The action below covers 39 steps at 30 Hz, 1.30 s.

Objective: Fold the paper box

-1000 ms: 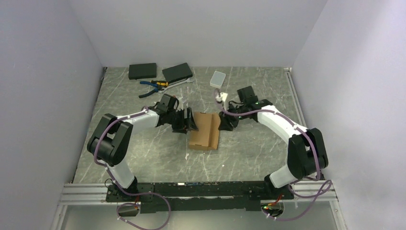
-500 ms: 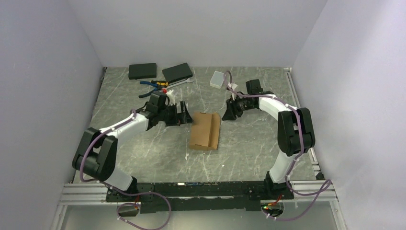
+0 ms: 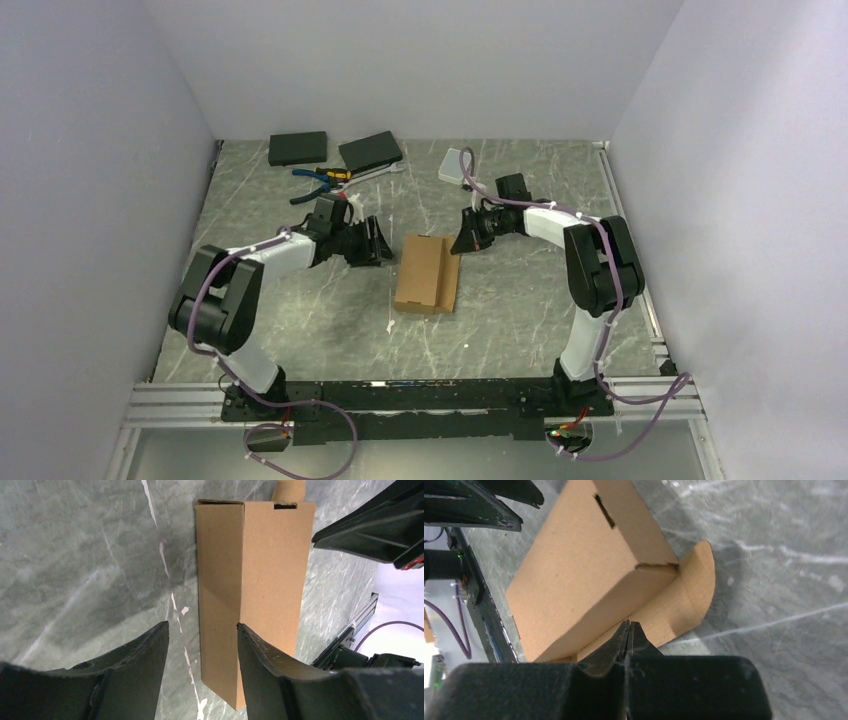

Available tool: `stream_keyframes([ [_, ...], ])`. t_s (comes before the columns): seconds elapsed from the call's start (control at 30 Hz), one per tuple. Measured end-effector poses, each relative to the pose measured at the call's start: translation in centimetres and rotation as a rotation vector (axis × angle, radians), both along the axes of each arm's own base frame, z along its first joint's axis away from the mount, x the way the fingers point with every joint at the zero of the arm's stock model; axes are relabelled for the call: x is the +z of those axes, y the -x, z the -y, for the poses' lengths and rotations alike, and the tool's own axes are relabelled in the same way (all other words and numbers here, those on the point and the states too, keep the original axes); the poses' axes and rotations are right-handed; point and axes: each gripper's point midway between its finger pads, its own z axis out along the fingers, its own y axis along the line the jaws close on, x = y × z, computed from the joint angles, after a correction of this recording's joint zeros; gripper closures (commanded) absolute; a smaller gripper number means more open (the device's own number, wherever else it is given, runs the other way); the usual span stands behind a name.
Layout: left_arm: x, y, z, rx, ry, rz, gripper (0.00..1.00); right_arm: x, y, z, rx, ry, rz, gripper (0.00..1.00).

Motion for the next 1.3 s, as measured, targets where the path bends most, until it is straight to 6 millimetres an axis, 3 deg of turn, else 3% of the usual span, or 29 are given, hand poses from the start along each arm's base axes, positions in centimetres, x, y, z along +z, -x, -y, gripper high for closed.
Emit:
stream_keyframes([
  [0.2,-0.3,-1.2,0.9,-0.024,0.017,-0.015,0.42,-2.0,0.7,0.1,-0.073,0.017,-0.115,1.00],
  [0.67,-1.6,-1.4,2.4,-0.085,0.068,-0.068,0.43,-3.5,2.1,-2.5,-0.058,0.034,-0.176,1.00],
  [0.9,-1.2,-1.7,3.1,-0.116,0.082,-0.058,0.42,-3.6,2.3,-2.5,-0.041,0.049,-0.164,1.00],
  [1.1,-1.1,-2.2,2.8,-0.113,0.075,-0.048,0.28,-2.8,1.8,-0.7,0.037,0.084,-0.083,1.00],
  [1.2,-0.8,-2.5,2.2,-0.095,0.071,-0.038,0.17,-1.0,1.1,0.9,0.049,0.072,-0.015,0.91],
  [1.3,0.3,-2.9,1.6,-0.077,0.071,-0.006,0.10,1.2,0.1,2.0,0.032,0.058,0.070,0.67],
])
